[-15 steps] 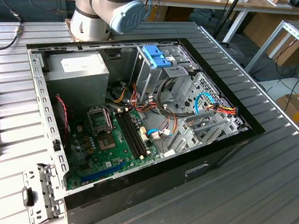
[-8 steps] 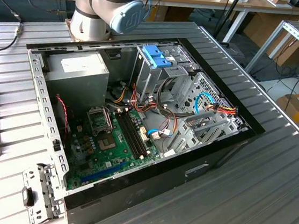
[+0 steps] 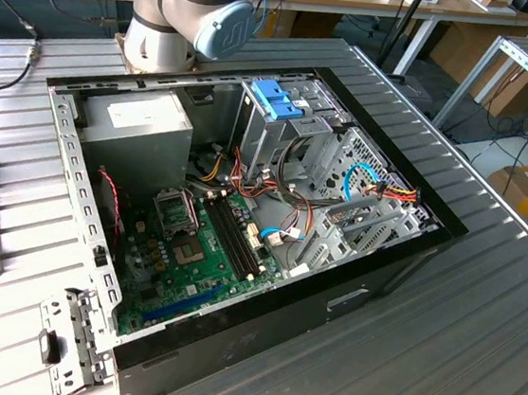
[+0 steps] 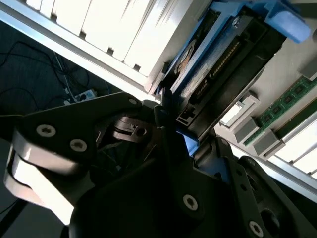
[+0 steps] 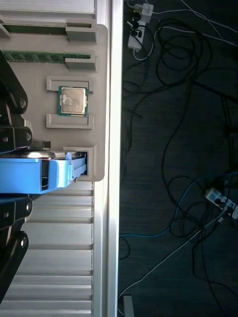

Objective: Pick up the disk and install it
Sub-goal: 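Pick up the disk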

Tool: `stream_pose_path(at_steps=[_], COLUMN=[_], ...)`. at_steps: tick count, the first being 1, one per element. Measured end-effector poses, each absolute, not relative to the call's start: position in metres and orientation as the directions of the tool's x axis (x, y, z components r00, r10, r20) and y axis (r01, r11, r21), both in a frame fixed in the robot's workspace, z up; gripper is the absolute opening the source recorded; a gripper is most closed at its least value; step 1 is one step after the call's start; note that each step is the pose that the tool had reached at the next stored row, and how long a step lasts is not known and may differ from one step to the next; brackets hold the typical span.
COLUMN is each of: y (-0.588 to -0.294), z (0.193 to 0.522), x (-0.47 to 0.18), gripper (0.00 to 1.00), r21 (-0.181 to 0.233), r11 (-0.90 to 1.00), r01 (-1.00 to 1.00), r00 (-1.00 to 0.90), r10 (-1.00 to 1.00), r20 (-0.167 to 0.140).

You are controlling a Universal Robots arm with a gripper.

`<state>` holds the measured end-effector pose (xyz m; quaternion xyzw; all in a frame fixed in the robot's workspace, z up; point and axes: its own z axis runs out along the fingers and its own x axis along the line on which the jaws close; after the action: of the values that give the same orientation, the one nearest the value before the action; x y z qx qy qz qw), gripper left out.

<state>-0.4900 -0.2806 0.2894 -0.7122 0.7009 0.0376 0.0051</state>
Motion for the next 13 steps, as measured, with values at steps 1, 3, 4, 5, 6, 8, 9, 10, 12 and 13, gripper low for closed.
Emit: stream_pose_path(at_steps=[1, 3, 4, 5, 6, 8, 9, 10, 12, 13], y=[-0.2806, -0.2806, -0.2806, -0.2806, -0.2806, -0.2805, -0.2805, -0.2805, -0.2805, -0.2804], z=[0.2893, 0.2892, 0.2891, 0.289, 0.289, 0.2888, 0.2888, 0.2888, 0.289, 0.2893], x=[-0.4901, -0.49, -0.49, -0.4901, -0.49, -0.49, -0.4901, -0.49, -0.49, -0.49], gripper=[0.37, 0.37, 0.37, 0.37, 0.37, 0.37, 0.37, 0.37, 0.37, 0.37], r21=[0.046, 0.045, 0.046, 0.046, 0.046, 0.045, 0.046, 0.045, 0.045, 0.045], r11=[-0.017, -0.017, -0.017, -0.017, -0.017, -0.017, -0.017, -0.017, -0.017, -0.017], r01=[-0.999, -0.999, -0.999, -0.999, -0.999, -0.999, -0.999, -0.999, -0.999, -0.999], r00=[0.015, 0.015, 0.015, 0.015, 0.015, 0.015, 0.015, 0.015, 0.015, 0.015], r10=[-0.998, -0.998, -0.998, -0.998, -0.998, -0.998, -0.998, -0.998, -0.998, -0.998], r20=[-0.061, -0.061, -0.061, -0.061, -0.061, -0.061, -0.061, -0.061, -0.061, -0.061])
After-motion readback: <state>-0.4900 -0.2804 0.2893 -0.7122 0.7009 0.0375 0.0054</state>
